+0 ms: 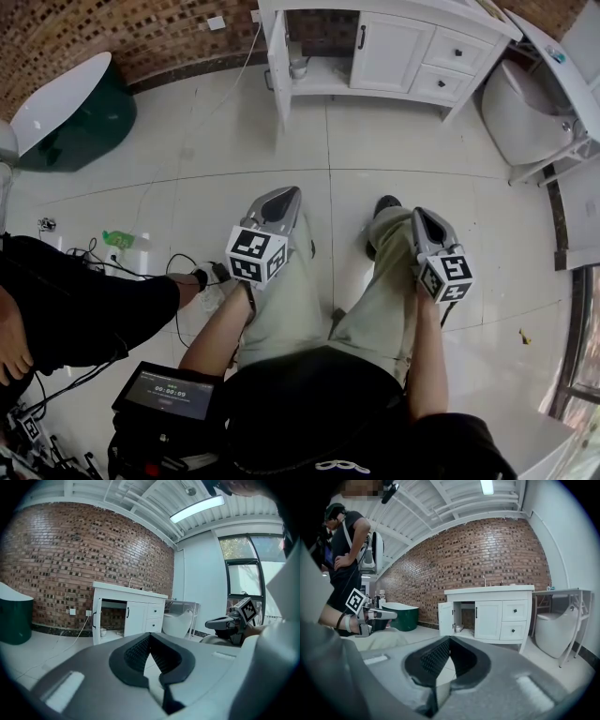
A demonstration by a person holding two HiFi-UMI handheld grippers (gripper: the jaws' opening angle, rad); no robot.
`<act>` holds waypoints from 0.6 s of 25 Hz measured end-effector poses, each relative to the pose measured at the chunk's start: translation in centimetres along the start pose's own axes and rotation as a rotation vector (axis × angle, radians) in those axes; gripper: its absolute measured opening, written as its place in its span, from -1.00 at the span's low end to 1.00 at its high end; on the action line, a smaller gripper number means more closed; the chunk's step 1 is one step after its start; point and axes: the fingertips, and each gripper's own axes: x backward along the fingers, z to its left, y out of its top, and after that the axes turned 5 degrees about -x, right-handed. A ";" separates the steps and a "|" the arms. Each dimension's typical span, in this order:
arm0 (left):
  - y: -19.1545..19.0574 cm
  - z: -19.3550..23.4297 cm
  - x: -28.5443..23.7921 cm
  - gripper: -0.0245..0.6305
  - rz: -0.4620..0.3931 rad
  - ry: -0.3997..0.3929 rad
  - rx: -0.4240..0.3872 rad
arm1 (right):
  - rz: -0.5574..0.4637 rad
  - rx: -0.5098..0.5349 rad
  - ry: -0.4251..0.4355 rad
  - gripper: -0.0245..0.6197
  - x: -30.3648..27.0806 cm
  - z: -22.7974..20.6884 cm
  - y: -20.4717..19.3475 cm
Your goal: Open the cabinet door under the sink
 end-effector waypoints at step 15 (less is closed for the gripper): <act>-0.1 0.2 0.0 -0.87 -0.008 0.001 0.010 | 0.019 0.006 -0.005 -0.95 -0.2 -0.2 -0.4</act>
